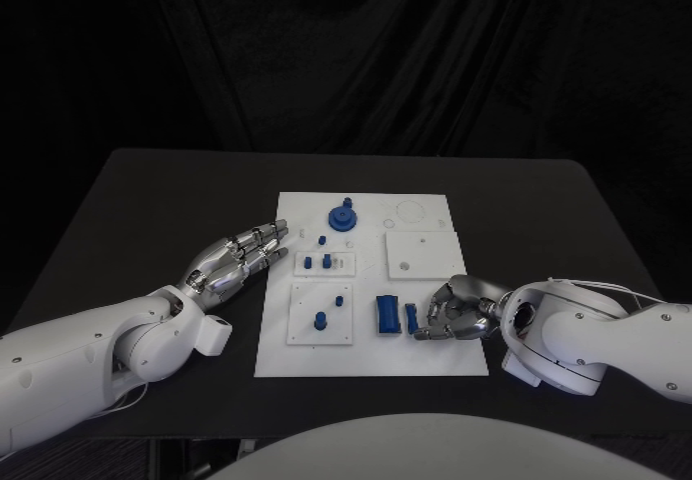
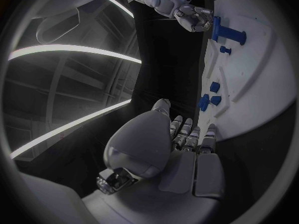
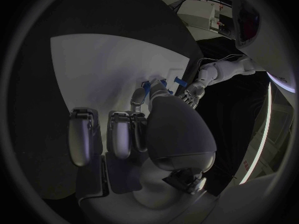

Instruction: Assemble the parts on the task board

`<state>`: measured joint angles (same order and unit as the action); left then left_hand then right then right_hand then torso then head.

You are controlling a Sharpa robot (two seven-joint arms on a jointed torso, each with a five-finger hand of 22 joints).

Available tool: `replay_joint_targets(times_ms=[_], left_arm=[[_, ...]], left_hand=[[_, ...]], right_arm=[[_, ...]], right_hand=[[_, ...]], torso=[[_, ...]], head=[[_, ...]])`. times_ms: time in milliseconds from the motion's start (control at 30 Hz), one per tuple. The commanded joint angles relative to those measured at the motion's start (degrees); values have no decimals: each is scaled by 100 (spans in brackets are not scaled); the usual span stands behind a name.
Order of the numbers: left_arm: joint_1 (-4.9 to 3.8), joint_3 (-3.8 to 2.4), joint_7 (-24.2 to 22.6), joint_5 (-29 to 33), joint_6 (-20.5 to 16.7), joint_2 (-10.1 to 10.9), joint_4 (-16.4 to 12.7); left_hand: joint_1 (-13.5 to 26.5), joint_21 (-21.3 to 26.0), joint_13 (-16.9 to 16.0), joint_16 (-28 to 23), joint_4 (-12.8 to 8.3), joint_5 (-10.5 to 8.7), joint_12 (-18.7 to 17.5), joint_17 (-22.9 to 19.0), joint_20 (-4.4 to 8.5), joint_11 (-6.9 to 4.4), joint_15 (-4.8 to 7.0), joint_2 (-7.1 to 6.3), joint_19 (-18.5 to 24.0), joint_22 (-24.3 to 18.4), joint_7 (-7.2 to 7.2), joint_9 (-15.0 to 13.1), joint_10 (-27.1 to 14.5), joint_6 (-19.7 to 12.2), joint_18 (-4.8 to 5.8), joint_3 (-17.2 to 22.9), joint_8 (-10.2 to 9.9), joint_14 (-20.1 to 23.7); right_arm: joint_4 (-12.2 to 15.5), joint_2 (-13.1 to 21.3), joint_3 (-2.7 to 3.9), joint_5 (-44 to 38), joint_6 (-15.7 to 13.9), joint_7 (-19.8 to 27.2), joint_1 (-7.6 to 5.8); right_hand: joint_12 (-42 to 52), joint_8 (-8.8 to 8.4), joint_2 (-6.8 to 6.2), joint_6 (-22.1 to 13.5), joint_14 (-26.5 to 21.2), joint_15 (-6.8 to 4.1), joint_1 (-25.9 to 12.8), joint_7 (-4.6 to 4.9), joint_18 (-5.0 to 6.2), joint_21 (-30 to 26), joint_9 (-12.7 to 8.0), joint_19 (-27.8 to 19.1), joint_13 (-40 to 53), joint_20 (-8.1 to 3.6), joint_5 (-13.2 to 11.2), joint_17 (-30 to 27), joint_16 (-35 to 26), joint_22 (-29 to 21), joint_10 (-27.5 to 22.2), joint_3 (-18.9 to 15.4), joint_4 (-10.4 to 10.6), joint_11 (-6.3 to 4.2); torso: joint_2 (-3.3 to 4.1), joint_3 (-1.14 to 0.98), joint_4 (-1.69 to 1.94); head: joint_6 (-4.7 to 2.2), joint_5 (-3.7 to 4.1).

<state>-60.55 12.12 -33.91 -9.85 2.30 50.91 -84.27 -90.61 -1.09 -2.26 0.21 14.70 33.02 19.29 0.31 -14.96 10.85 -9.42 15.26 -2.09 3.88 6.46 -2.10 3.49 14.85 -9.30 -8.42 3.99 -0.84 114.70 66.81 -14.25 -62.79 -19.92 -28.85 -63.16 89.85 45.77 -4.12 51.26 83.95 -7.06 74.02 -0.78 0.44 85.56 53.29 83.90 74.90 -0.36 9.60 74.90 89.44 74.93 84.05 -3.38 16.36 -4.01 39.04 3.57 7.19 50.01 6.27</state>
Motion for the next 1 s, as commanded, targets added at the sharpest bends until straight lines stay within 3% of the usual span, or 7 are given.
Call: replay_joint_targets(times_ms=[33, 533, 633, 800, 900, 967, 1000], left_arm=[[9, -3, -80, 22, 79, -10, -11], [16, -3, -54, 22, 118, -22, -1], [20, -3, -47, 22, 129, -22, -2], [25, -3, -44, 22, 134, -22, -4], [28, -3, -40, 22, 137, -20, -3], [30, -3, -38, 22, 139, -20, -3], [30, -3, -38, 22, 139, -20, -2]], left_hand=[[-44, -35, -7, 32, 0, 22, 35, 5, -36, 17, -30, -6, 15, 1, 22, -8, 22, 30, -47, 41, 40, -3], [-41, -34, -7, 33, 2, 22, 35, 5, -38, 26, -35, -5, 16, -3, 11, -9, 25, 35, -45, 49, 43, -4], [-39, -35, -7, 32, 4, 23, 32, 5, -39, 30, -38, -4, 15, -1, 8, -9, 26, 38, -43, 53, 44, -3], [-39, -35, -7, 32, 4, 23, 32, 5, -39, 30, -38, -4, 15, -1, 8, -9, 26, 38, -43, 53, 44, -3], [-39, -35, -7, 32, 4, 23, 32, 5, -39, 30, -38, -4, 15, -1, 8, -9, 26, 38, -43, 53, 44, -3], [-39, -34, -7, 32, 4, 25, 34, 4, -39, 30, -39, -2, 16, -4, 10, -11, 27, 51, -42, 57, 49, -2], [-39, -34, -7, 32, 4, 25, 34, 4, -39, 30, -39, -2, 16, -4, 10, -11, 27, 51, -42, 57, 49, -2]], right_arm=[[-23, -16, -1, -37, -38, -7, 16], [-160, -147, 0, -37, -121, -8, 33], [-160, -178, 0, -37, -93, -4, 51], [-166, -213, 0, -37, 6, -28, 75], [-171, -223, 0, -37, 90, -55, 86], [-176, -229, 0, -38, 138, -60, 91], [-178, -231, 0, -38, 154, -58, 93]], right_hand=[[15, 28, 64, -42, 561, -31, 20, 1, 79, 8, 12, 392, 1510, -43, 59, 1292, -27, 1345, 595, 21, -23, -41], [15, 80, 437, 46, 562, -78, 360, -65, 78, 13, 87, 396, 1510, -84, 72, 1294, -26, 1348, 595, 113, -125, -98], [15, 72, 547, 73, 561, -94, 540, -83, 80, 5, 99, 391, 1510, -101, 227, 1292, -27, 1345, 595, 159, -203, -115], [15, 68, 568, 93, 559, -100, 643, -92, 81, -1, 105, 388, 1510, -107, 265, 1281, -31, 1343, 595, 174, -261, -121], [15, 57, 536, 109, 559, -100, 699, -86, 87, -23, 112, 377, 1510, -111, 101, 1283, -31, 1334, 595, 128, -301, -115], [15, 44, 492, 124, 559, -93, 755, -75, 91, -40, 122, 368, 1510, -105, -245, 1286, -30, 1329, 595, 44, -343, -106], [15, 49, 493, 148, 562, -96, 808, -71, 95, -54, 137, 360, 1510, -102, -570, 1299, -26, 1324, 595, -3, -377, -92]], torso=[[-8, -5, 6], [-7, -3, 4], [-7, -6, 5], [-7, -6, 8], [-8, -5, 3], [-7, -6, -2], [-6, -9, -6]], head=[[-1, -3], [-1, -29], [-1, -25], [-1, -19], [-1, -24], [-1, -27], [-1, -31]])
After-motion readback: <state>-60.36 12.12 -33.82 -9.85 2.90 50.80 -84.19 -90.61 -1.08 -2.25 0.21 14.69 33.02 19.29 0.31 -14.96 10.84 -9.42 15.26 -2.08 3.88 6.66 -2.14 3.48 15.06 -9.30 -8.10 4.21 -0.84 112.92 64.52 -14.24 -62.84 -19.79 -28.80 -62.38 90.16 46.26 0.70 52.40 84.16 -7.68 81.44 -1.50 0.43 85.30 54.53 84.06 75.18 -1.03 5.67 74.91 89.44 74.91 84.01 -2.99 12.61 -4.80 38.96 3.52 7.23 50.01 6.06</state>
